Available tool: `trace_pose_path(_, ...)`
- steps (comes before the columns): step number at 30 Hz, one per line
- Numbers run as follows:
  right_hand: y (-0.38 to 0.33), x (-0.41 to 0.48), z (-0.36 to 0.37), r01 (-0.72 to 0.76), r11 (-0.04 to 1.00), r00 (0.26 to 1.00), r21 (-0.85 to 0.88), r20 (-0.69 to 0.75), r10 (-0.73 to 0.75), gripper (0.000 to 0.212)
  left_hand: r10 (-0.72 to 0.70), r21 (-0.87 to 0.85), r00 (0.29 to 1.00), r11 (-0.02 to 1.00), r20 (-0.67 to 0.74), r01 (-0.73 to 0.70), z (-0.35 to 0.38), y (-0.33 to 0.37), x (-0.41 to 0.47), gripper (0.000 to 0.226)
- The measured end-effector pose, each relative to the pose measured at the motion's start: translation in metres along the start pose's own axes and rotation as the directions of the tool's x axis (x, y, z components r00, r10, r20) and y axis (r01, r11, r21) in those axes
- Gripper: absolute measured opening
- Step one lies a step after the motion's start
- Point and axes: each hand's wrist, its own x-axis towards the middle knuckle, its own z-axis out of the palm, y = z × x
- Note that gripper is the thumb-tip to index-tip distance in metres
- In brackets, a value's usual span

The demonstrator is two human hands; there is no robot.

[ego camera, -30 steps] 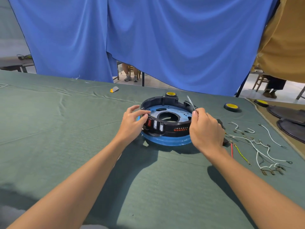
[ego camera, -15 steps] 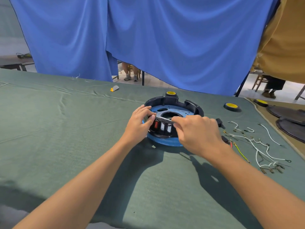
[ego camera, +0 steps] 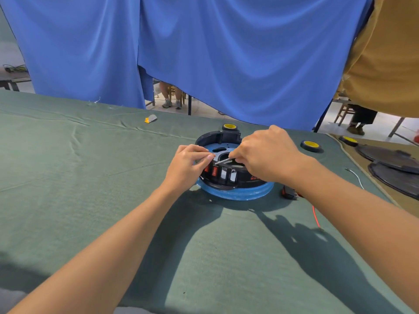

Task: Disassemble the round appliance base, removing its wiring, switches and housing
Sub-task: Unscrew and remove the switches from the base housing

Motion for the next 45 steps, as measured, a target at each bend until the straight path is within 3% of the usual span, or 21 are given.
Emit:
trace_pose_path(4, 0.002, 0.006, -0.008, 0.032, 0.995, 0.999, -0.089, 0.004, -0.032, 0.032, 0.029, 0.043, 1.0, 0.999, -0.011, -0.029, 0.003, 0.001, 0.0, 0.021)
trace_pose_path(9, 0.001, 0.021, -0.014, 0.179, 0.959, 0.982, -0.221, -0.016, -0.187, 0.034, 0.039, 0.018, 0.998, 0.999, -0.04, -0.038, 0.006, 0.003, -0.002, 0.019)
trace_pose_path(12, 0.004, 0.033, -0.015, 0.313, 0.927, 0.947, -0.205, -0.008, -0.321, 0.033, 0.037, 0.002, 0.998, 0.999, -0.047, -0.037, 0.008, 0.002, -0.003, 0.019)
trace_pose_path(14, 0.012, 0.044, -0.013, 0.34, 0.932, 0.94, -0.128, 0.057, -0.335, 0.038, 0.04, -0.008, 0.998, 0.999, -0.049, -0.04, 0.008, 0.001, -0.004, 0.019)
trace_pose_path(19, 0.022, 0.069, 0.003, 0.185, 0.97, 0.918, 0.159, 0.325, -0.229, 0.043, 0.052, -0.018, 0.997, 0.998, -0.058, -0.053, 0.009, 0.0, -0.005, 0.02)
trace_pose_path(24, 0.027, 0.076, 0.019, 0.101, 0.944, 0.902, 0.315, 0.371, -0.22, 0.035, 0.067, -0.02, 0.995, 0.997, -0.072, -0.069, 0.01, -0.002, -0.006, 0.022)
trace_pose_path(29, 0.025, 0.077, 0.019, 0.138, 0.972, 0.928, 0.192, 0.319, -0.195, 0.042, 0.067, -0.042, 0.993, 0.997, -0.099, -0.071, 0.013, -0.003, -0.007, 0.022)
trace_pose_path(34, 0.031, 0.027, 0.007, 0.037, 0.995, 0.999, 0.092, 0.033, -0.041, 0.031, 0.075, 0.003, 0.992, 0.997, -0.101, -0.075, 0.014, -0.005, -0.007, 0.023)
trace_pose_path(40, 0.0, -0.054, 0.031, -0.214, 0.912, 0.976, 0.349, 0.124, 0.181, 0.022, 0.029, -0.021, 0.988, 0.999, -0.149, -0.033, 0.021, 0.001, -0.007, 0.028)
trace_pose_path(45, -0.031, -0.069, 0.055, -0.289, 0.799, 0.929, 0.528, -0.047, 0.367, 0.021, 0.045, -0.005, 0.982, 0.999, -0.181, -0.047, 0.027, 0.002, -0.015, 0.039)
